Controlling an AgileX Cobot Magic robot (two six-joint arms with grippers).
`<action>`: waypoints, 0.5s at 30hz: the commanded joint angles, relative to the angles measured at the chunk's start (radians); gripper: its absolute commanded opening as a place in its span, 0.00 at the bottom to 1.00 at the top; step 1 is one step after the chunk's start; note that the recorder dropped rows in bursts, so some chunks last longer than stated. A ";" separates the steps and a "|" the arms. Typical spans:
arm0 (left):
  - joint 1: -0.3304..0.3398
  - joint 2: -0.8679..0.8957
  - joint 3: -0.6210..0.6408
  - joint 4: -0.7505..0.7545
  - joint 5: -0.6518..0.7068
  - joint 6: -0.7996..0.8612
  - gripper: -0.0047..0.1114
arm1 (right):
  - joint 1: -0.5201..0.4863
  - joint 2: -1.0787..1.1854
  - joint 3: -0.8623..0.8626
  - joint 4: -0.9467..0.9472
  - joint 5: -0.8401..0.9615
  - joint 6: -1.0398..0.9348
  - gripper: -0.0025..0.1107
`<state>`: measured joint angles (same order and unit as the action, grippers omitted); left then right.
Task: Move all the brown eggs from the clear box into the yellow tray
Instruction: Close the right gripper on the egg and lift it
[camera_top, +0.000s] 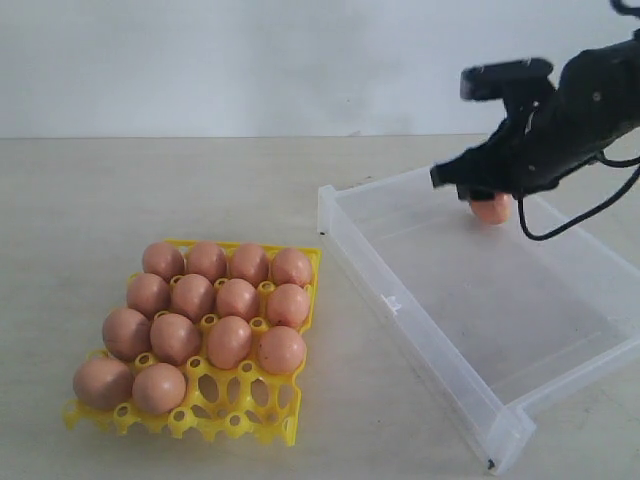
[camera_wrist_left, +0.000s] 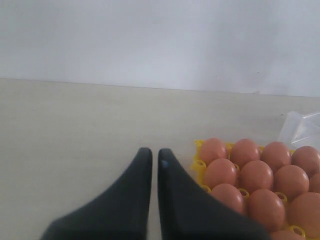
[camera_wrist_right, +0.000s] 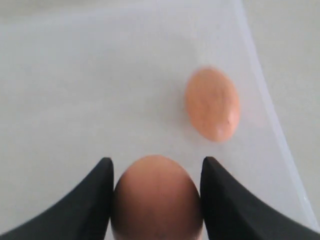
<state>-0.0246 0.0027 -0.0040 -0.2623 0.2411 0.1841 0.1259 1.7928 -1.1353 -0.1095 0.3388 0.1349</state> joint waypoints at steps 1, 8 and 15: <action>-0.008 -0.003 0.004 -0.001 -0.009 -0.008 0.08 | 0.036 -0.177 0.143 0.187 -0.326 0.005 0.02; -0.008 -0.003 0.004 -0.001 -0.009 -0.008 0.08 | 0.057 -0.401 0.286 0.190 -0.601 0.005 0.02; -0.008 -0.003 0.004 -0.001 -0.009 -0.008 0.08 | 0.057 -0.636 0.286 0.190 -0.704 0.019 0.02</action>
<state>-0.0246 0.0027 -0.0040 -0.2623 0.2411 0.1841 0.1803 1.2377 -0.8514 0.0852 -0.3208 0.1490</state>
